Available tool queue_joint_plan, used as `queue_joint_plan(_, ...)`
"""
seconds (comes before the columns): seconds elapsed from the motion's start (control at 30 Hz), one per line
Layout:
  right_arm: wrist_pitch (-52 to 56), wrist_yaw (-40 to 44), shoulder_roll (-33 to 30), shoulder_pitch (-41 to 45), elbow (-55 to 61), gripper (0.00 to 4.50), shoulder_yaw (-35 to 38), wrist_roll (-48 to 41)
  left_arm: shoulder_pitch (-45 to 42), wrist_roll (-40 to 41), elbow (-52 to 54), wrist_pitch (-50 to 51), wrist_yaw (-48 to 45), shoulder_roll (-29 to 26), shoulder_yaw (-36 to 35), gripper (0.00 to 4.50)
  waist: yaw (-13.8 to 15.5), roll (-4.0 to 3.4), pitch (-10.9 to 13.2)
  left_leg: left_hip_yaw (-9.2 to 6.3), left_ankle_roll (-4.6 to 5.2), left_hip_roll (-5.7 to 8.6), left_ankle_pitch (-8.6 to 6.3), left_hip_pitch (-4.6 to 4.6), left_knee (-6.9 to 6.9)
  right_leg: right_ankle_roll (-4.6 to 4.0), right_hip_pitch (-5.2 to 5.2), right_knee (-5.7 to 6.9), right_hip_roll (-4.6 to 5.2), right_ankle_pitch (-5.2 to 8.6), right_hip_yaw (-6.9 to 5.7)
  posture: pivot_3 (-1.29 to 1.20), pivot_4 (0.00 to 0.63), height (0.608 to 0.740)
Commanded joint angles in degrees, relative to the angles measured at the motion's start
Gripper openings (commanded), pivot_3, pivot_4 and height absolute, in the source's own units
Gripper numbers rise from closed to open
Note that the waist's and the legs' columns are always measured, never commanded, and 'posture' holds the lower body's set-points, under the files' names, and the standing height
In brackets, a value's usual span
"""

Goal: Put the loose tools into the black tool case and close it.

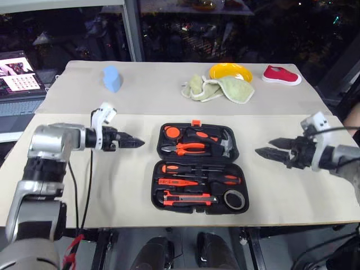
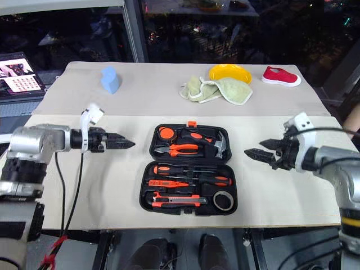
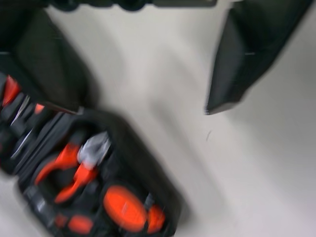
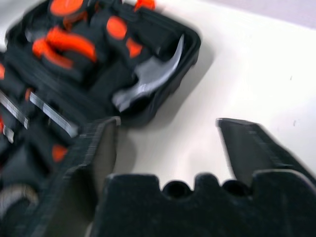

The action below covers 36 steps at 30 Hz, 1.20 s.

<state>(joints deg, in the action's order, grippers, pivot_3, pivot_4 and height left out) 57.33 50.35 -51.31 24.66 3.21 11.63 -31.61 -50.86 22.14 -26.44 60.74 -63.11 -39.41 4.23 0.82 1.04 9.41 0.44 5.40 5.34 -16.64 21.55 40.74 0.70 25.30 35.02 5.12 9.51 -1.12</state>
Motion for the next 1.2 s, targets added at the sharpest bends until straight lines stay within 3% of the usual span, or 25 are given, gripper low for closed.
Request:
queue_joint_plan(0.03,3.2,-1.5,1.4,5.0,-4.7,4.48,-3.8,1.0,-4.5,0.0,-3.6,3.3,1.4,3.0,1.0,4.5,-0.1,0.02,0.0,-0.01,0.24,0.06,0.13,0.29,0.0,0.04,0.25,0.01,0.05,-0.02,-0.01,0.0,0.15,0.732)
queue_joint_plan(0.1,4.2,-2.4,3.1,8.8,-8.7,4.48,-5.7,1.6,-5.8,-0.8,-5.8,2.8,1.3,4.5,2.2,4.5,-0.3,0.03,0.0,0.03,0.29,0.11,0.19,0.98,0.1,0.06,1.02,0.22,0.06,-0.05,0.03,0.0,0.15,0.732)
queue_joint_plan(0.23,5.1,-2.6,5.5,13.2,-12.4,4.48,-9.3,2.9,-5.3,-2.3,-6.6,1.2,0.7,5.8,4.9,4.5,-0.9,0.02,0.0,0.03,0.23,0.13,0.24,1.45,0.04,0.05,1.56,0.33,0.01,-0.05,-0.1,0.0,0.15,0.732)
queue_joint_plan(0.4,5.1,-2.3,6.3,14.2,-13.2,4.48,-11.5,3.8,-5.2,-2.2,-7.1,0.8,1.2,7.3,4.7,4.5,-0.9,0.01,0.0,-0.02,0.1,0.14,0.3,1.61,0.08,0.04,1.64,0.09,0.03,-0.05,-0.53,0.0,0.15,0.732)
queue_joint_plan(0.5,4.4,-2.2,6.8,14.4,-14.2,3.81,-12.0,4.4,-4.6,-2.1,-6.2,1.1,1.2,7.6,4.8,4.5,-0.8,0.01,0.0,-0.03,-0.09,0.17,0.31,1.56,0.19,0.04,1.52,0.05,0.09,-0.05,-0.52,0.0,0.15,0.732)
queue_joint_plan(0.63,3.5,-1.7,6.9,14.0,-14.8,2.44,-12.8,5.2,-3.4,-2.2,-4.5,1.3,1.1,7.3,5.1,3.41,-0.9,0.01,0.0,-0.04,-0.39,0.17,0.2,1.46,0.2,-0.07,1.49,0.21,0.13,-0.13,-0.18,0.0,0.15,0.732)
queue_joint_plan(0.87,3.5,-1.7,8.9,14.6,-15.5,0.05,-12.0,5.4,-2.7,-1.7,-4.1,2.3,1.5,7.4,4.7,0.78,-0.9,0.01,0.0,-0.04,-0.19,0.17,0.3,1.22,0.21,-0.1,1.29,0.37,0.15,-0.14,-0.01,0.0,0.15,0.732)
queue_joint_plan(0.97,3.9,-1.8,9.7,14.7,-15.3,0.0,-11.3,4.9,-2.2,-1.3,-3.4,3.0,1.5,7.5,4.5,0.02,-0.8,0.0,0.0,-0.07,-0.27,0.17,0.2,0.88,0.19,-0.09,0.95,0.33,0.16,-0.15,-0.01,0.0,0.15,0.732)
queue_joint_plan(1.2,3.2,-2.1,10.6,14.8,-14.0,0.0,-8.2,3.8,-1.3,0.1,-1.4,4.1,2.1,8.1,2.8,0.02,-0.9,0.0,0.0,-0.05,-0.35,0.17,0.14,0.82,0.19,-0.09,0.96,0.46,0.15,-0.15,0.09,0.0,0.15,0.732)
